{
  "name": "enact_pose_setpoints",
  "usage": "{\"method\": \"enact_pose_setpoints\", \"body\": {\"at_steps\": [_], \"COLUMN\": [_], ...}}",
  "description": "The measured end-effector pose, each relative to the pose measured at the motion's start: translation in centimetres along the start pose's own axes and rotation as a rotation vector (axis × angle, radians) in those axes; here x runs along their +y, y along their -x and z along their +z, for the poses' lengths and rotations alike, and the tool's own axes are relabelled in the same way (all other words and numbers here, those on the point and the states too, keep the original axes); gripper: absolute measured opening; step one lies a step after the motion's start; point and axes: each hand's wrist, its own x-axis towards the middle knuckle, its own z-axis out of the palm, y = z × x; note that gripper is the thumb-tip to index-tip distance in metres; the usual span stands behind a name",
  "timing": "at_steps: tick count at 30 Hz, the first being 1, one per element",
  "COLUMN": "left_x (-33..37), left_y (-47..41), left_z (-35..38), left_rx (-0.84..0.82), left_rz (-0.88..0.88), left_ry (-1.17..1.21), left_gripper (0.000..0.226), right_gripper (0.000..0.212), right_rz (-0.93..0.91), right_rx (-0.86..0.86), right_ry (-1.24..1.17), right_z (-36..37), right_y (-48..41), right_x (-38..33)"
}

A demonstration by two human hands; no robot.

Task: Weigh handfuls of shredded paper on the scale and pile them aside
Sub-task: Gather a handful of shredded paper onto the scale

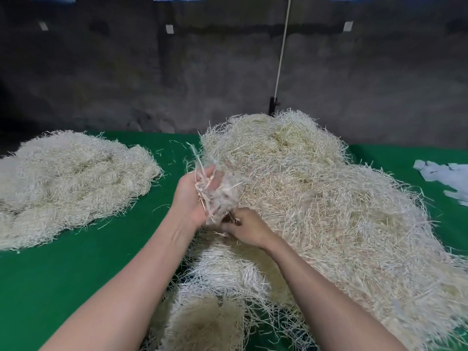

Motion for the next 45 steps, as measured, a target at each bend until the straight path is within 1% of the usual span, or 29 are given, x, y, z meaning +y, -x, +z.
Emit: {"method": "enact_pose_setpoints", "body": {"at_steps": [3, 5, 6, 8, 9, 12, 14, 15, 16, 17, 18, 19, 20, 21, 22, 24, 25, 27, 29, 30, 32, 34, 35, 36, 37, 38, 40, 42, 45], "left_x": [0.6, 1.3, 1.5, 2.0, 2.1, 2.0, 1.5, 1.3, 1.2, 1.1, 1.1, 0.9, 0.7, 0.4, 0.1, -0.2, 0.2, 1.6, 2.7, 3.1, 3.5, 3.4, 3.3, 2.9, 2.5, 1.9, 0.5, -1.0, -2.9], "left_y": [0.4, 0.4, 0.6, 0.8, 0.9, 1.5, 2.1, 2.5, 3.0, 3.5, 4.1, 4.8, 5.5, 6.3, 6.9, 7.9, 8.4, 9.4, 10.2, 10.5, 11.1, 11.6, 11.9, 12.1, 12.2, 12.4, 12.4, 12.2, 12.2], "left_z": [-0.9, -2.3, -2.9, -3.8, -4.2, -4.8, -4.6, -4.5, -4.2, -3.9, -3.5, -3.4, -3.3, -3.2, -3.2, -3.6, -3.9, -4.8, -6.0, -6.6, -7.4, -8.3, -8.8, -9.2, -9.5, -9.9, -10.7, -11.8, -13.2], "left_rx": [0.096, 0.107, 0.114, 0.147, 0.166, 0.131, 0.106, 0.097, 0.088, 0.077, 0.056, 0.026, -0.014, -0.055, -0.091, -0.174, -0.217, -0.304, -0.361, -0.331, -0.162, -0.031, -0.051, -0.112, -0.178, -0.222, -0.218, -0.176, -0.19], "left_rz": [-0.015, -0.035, -0.013, 0.064, 0.103, 0.171, 0.194, 0.226, 0.261, 0.306, 0.344, 0.368, 0.379, 0.399, 0.414, 0.362, 0.282, 0.06, -0.068, -0.057, 0.119, 0.304, 0.318, 0.273, 0.203, 0.155, 0.199, 0.246, 0.239], "left_ry": [-0.401, -0.61, -0.692, -0.833, -0.945, -1.181, -1.28, -1.381, -1.512, -1.634, -1.716, -1.754, -1.758, -1.755, -1.762, -1.782, -1.751, -1.611, -1.323, -1.176, -1.076, -1.237, -1.33, -1.377, -1.379, -1.371, -1.433, -1.509, -1.565], "left_gripper": [0.006, 0.031, 0.035, 0.02, 0.014, 0.029, 0.033, 0.032, 0.031, 0.03, 0.028, 0.024, 0.016, 0.01, 0.018, 0.043, 0.055, 0.067, 0.071, 0.068, 0.054, 0.046, 0.047, 0.047, 0.043, 0.037, 0.029, 0.03, 0.03], "right_gripper": [0.012, 0.007, 0.005, 0.008, 0.011, 0.022, 0.044, 0.052, 0.053, 0.05, 0.051, 0.06, 0.072, 0.08, 0.082, 0.077, 0.069, 0.043, 0.032, 0.028, 0.026, 0.028, 0.03, 0.031, 0.028, 0.02, 0.008, 0.02, 0.037], "right_rz": [0.195, 0.347, 0.395, 0.433, 0.435, 0.384, 0.314, 0.247, 0.138, 0.013, -0.094, -0.157, -0.175, -0.137, -0.084, 0.008, 0.023, 0.034, 0.114, 0.164, 0.241, 0.284, 0.295, 0.305, 0.319, 0.33, 0.344, 0.358, 0.386], "right_rx": [0.036, 0.056, 0.063, 0.081, 0.075, -0.033, -0.07, -0.002, 0.129, 0.28, 0.363, 0.33, 0.199, 0.04, -0.091, -0.194, -0.174, -0.052, 0.044, 0.082, 0.148, 0.187, 0.191, 0.176, 0.146, 0.115, 0.105, 0.128, 0.099], "right_ry": [0.194, 0.346, 0.407, 0.38, 0.348, 0.395, 0.524, 0.614, 0.66, 0.594, 0.41, 0.147, -0.1, -0.243, -0.328, -0.483, -0.542, -0.519, -0.552, -0.637, -0.782, -0.914, -0.988, -1.034, -1.002, -0.877, -0.497, -0.18, 0.143], "right_z": [-1.9, -4.6, -5.8, -7.5, -7.9, -9.0, -9.6, -9.9, -9.9, -9.5, -8.7, -7.6, -6.1, -4.5, -2.9, -0.7, -0.1, 0.8, 1.6, 2.1, 3.1, 4.0, 4.3, 4.7, 5.0, 5.4, 6.1, 6.7, 7.3], "right_y": [0.6, 1.7, 2.2, 2.9, 2.8, 2.7, 2.9, 3.2, 3.5, 4.1, 4.6, 5.3, 6.0, 6.6, 7.1, 7.9, 8.1, 8.6, 9.0, 9.2, 9.5, 9.8, 9.9, 10.1, 10.2, 10.3, 10.4, 10.6, 11.1], "right_x": [4.7, 8.0, 9.1, 9.8, 9.4, 5.8, 1.8, -0.5, -3.0, -5.4, -7.4, -9.1, -10.4, -11.1, -11.3, -10.7, -10.2, -9.3, -8.2, -7.8, -7.4, -7.4, -7.3, -7.3, -7.1, -6.8, -6.0, -5.2, -4.4]}}
